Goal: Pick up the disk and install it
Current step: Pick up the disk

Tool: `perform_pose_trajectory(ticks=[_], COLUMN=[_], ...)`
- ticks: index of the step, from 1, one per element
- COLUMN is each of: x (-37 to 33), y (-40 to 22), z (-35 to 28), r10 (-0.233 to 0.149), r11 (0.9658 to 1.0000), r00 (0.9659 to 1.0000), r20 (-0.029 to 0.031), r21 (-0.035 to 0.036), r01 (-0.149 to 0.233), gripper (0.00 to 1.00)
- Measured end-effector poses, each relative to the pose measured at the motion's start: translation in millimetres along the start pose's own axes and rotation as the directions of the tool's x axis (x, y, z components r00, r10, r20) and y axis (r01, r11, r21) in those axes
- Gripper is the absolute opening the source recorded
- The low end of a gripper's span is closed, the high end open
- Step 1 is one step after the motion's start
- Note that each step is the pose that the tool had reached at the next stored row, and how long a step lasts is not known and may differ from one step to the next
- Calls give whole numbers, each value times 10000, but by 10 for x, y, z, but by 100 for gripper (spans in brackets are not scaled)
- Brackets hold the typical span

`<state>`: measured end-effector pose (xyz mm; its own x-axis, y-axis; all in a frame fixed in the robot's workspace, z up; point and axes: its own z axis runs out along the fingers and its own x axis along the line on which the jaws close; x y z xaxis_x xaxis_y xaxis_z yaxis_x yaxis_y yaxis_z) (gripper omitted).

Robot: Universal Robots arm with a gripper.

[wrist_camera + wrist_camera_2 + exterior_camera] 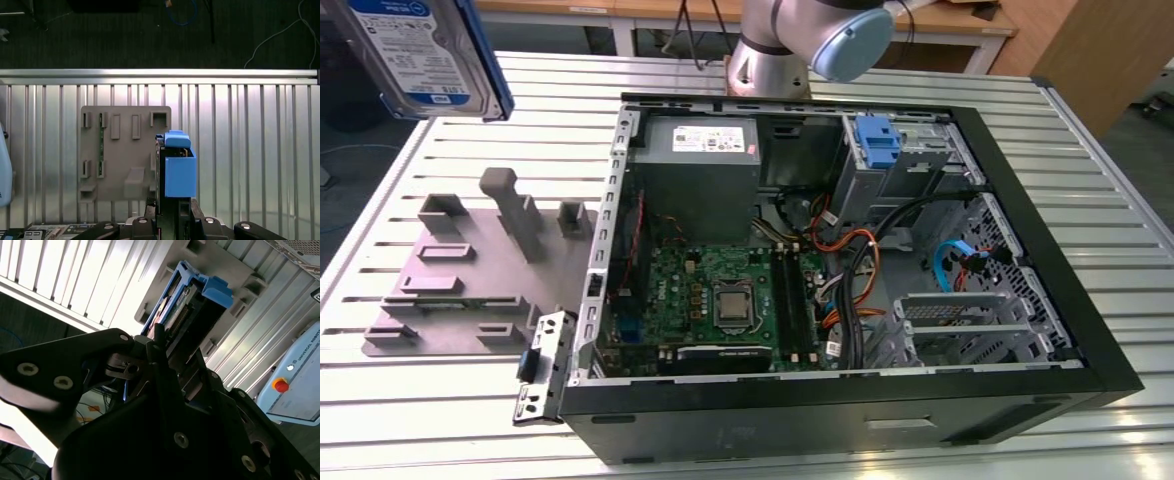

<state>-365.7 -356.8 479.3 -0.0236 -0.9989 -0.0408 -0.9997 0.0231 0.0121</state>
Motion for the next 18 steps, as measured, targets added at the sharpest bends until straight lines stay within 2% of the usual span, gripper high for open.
perform_pose_trajectory(ticks=[8,18], x=[-3,-8], y=[-121,-309], z=[0,0], r10=[0,0], r11=[10000,10000], r00=[10000,10000], r20=[0,1], r21=[1,1], r01=[0,0], gripper=[35,35])
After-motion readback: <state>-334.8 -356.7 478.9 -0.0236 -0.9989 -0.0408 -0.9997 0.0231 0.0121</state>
